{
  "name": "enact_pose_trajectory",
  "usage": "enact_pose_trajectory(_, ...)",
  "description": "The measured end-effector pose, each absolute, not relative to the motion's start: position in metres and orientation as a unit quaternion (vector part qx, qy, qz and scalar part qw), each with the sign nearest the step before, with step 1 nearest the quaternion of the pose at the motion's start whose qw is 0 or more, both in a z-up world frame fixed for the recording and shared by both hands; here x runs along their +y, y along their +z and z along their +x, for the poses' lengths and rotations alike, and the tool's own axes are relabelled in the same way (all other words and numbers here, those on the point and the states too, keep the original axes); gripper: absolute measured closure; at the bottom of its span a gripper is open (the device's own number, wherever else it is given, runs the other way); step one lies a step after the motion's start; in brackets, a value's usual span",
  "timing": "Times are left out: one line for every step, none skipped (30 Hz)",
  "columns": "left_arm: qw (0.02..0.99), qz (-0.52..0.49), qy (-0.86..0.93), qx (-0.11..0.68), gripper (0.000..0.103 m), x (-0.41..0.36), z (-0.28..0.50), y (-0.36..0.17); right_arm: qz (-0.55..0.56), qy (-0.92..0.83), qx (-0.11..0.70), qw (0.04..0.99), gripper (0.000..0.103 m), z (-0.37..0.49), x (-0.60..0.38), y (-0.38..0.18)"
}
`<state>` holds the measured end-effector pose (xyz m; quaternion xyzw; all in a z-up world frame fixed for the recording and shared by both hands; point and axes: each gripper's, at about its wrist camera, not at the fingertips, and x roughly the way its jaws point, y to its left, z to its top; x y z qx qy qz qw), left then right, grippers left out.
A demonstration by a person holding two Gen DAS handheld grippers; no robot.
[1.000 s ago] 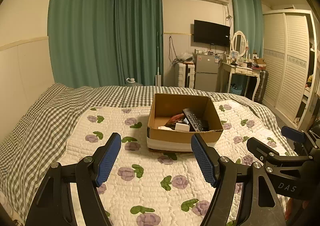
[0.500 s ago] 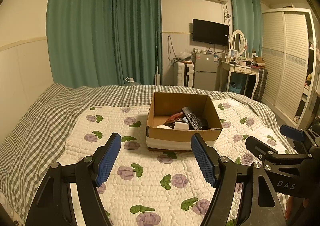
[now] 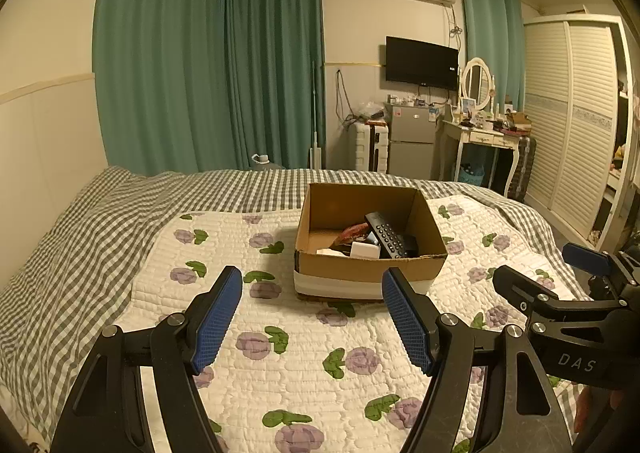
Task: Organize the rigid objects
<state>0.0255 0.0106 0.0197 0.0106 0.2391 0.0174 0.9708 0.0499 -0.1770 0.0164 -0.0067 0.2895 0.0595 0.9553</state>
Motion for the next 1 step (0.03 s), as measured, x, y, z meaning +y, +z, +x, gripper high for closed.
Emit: enact_pose_trajectory(0.971, 0.011, 0.017, 0.24, 0.028, 0.0108, 0.0257, 0.0197, -0.006, 0.059, 0.289, 0.955, 0.0, 0.0498, -0.1764, 0.0165)
